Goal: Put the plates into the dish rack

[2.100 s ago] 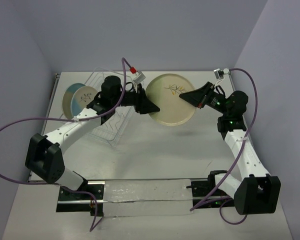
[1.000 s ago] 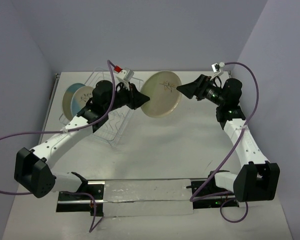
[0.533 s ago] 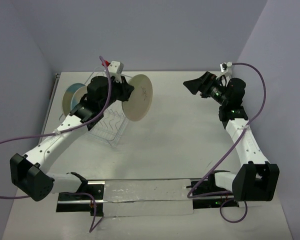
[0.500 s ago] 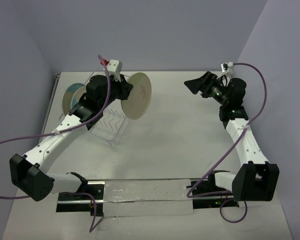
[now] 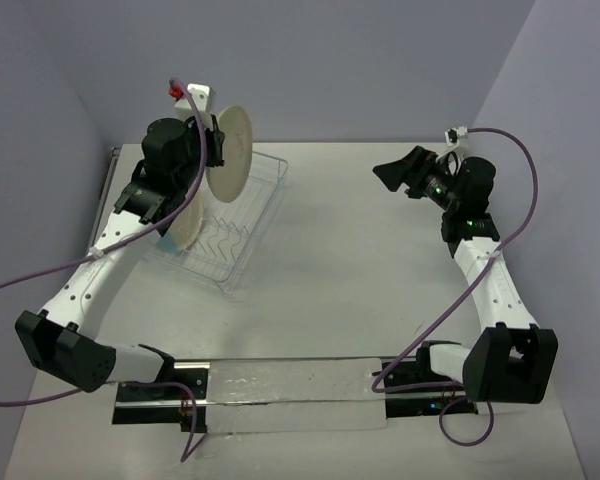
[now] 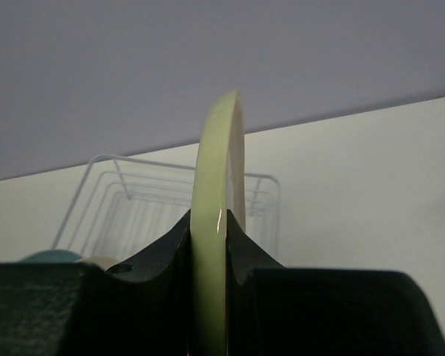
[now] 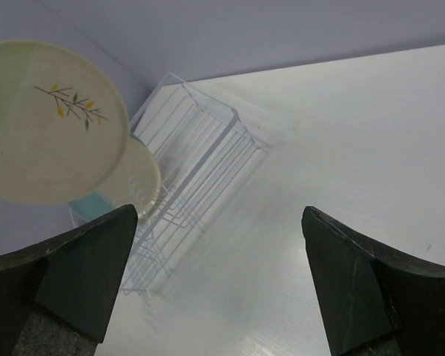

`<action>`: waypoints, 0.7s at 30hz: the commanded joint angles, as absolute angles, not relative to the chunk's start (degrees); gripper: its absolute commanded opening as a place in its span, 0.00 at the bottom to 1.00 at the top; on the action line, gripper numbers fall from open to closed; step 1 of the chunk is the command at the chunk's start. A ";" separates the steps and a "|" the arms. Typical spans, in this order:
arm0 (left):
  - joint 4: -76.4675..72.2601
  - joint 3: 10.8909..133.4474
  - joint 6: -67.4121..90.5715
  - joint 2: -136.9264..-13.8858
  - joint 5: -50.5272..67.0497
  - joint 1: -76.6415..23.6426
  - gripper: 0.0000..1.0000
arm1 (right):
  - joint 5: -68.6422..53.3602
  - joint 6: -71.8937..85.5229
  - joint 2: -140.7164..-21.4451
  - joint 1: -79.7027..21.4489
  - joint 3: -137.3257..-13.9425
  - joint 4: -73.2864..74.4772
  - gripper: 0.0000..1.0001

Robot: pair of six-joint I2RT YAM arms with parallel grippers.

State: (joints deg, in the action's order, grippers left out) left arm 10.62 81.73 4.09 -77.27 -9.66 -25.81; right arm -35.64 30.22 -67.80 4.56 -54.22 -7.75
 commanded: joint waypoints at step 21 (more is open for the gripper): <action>8.69 78.16 -5.13 -74.83 0.41 -11.07 0.00 | -29.09 24.61 -59.83 10.32 -50.80 0.88 1.00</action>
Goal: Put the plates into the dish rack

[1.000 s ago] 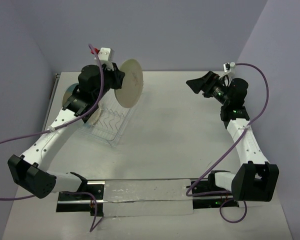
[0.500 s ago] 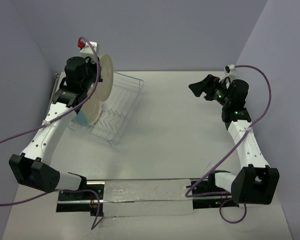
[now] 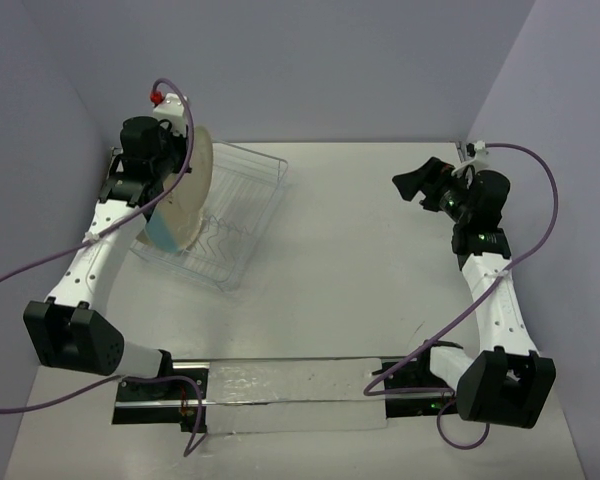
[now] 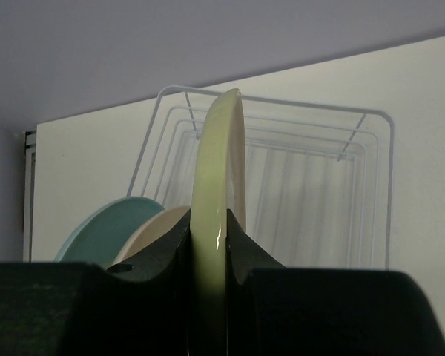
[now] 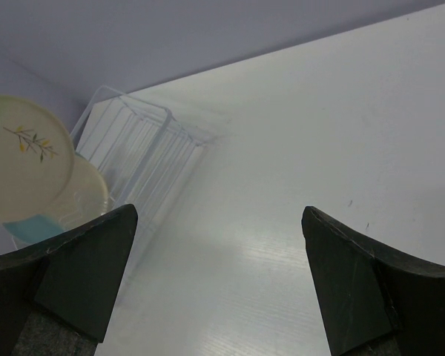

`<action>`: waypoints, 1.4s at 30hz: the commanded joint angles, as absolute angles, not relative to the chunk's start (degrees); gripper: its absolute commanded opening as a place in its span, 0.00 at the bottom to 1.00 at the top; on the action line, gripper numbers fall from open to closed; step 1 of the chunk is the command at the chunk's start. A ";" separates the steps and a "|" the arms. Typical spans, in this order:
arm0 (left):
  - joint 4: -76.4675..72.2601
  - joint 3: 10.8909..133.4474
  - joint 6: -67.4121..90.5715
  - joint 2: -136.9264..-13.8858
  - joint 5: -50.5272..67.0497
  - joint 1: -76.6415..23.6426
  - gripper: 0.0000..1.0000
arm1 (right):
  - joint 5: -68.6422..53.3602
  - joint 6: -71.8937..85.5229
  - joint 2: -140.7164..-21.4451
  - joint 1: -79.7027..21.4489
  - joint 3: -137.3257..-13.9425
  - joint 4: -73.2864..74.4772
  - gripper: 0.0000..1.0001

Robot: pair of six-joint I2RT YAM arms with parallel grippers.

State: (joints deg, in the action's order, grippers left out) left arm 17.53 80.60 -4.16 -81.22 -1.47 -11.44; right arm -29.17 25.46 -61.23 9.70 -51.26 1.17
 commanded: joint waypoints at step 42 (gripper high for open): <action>13.44 66.71 1.01 -74.58 -3.07 -11.07 0.00 | -33.17 24.68 -62.65 12.13 -49.43 0.44 1.00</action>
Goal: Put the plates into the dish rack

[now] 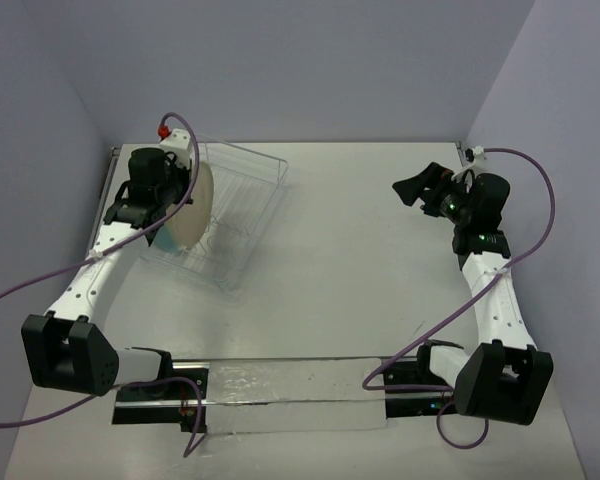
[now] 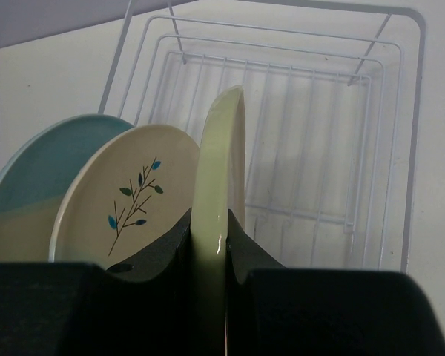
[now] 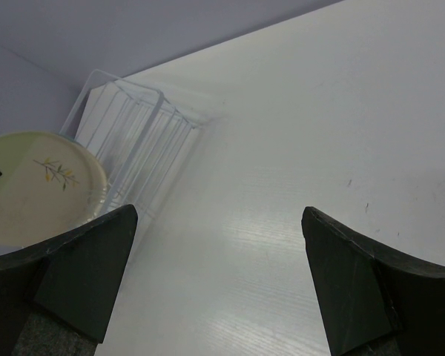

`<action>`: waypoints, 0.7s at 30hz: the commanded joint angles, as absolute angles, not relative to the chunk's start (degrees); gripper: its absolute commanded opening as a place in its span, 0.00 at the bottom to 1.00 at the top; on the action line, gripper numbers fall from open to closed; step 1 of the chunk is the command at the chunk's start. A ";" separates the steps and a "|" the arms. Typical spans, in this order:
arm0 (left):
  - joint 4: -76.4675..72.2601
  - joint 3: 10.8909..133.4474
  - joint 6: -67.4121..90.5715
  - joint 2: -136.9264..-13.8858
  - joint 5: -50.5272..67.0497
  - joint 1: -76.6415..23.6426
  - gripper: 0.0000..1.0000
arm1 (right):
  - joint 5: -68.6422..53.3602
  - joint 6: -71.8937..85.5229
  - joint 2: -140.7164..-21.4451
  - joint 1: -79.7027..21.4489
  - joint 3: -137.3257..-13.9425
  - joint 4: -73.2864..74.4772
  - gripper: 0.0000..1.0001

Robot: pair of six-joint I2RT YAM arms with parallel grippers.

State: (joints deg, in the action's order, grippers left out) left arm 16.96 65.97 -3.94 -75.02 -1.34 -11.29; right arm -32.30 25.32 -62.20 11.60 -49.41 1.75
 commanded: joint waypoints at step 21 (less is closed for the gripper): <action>18.54 74.85 6.67 -80.64 -14.05 -17.36 0.00 | -32.96 24.87 -63.24 12.48 -49.31 0.44 1.00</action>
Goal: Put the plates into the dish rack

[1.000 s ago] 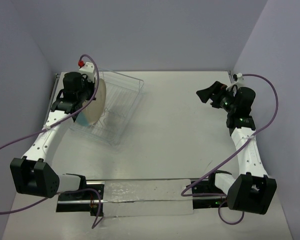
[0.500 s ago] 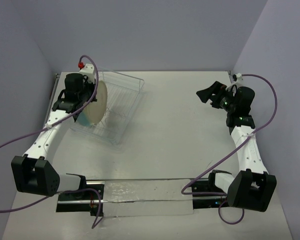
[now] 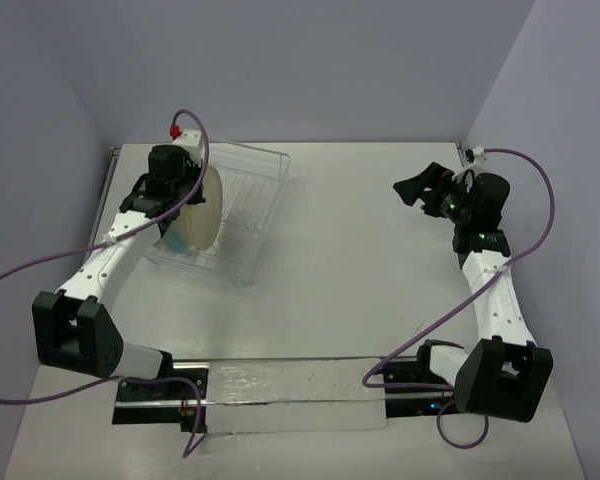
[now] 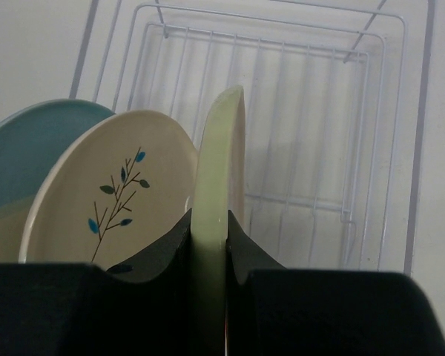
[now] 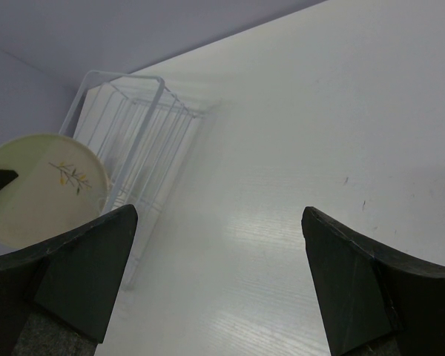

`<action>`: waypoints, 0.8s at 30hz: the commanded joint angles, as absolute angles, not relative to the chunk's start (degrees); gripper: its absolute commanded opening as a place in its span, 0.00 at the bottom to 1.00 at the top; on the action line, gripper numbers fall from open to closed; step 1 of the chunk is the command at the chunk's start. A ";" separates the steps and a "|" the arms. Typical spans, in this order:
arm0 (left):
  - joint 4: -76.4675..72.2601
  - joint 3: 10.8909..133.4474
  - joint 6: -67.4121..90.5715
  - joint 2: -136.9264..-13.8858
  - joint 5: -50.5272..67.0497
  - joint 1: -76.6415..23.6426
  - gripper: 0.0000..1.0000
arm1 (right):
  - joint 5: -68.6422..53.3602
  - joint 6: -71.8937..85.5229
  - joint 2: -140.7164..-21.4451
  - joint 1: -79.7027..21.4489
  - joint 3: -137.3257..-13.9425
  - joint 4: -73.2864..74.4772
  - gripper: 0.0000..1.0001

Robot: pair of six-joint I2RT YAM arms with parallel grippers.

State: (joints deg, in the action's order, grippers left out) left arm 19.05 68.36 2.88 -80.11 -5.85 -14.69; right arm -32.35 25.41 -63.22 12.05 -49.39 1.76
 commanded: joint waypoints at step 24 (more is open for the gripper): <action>18.46 71.63 5.28 -84.11 -16.00 -22.94 0.00 | -32.96 25.14 -62.58 12.92 -48.61 0.53 1.00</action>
State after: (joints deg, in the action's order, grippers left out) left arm 23.04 72.13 2.57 -83.99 -16.38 -22.46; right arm -32.34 25.43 -63.22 12.43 -49.12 1.76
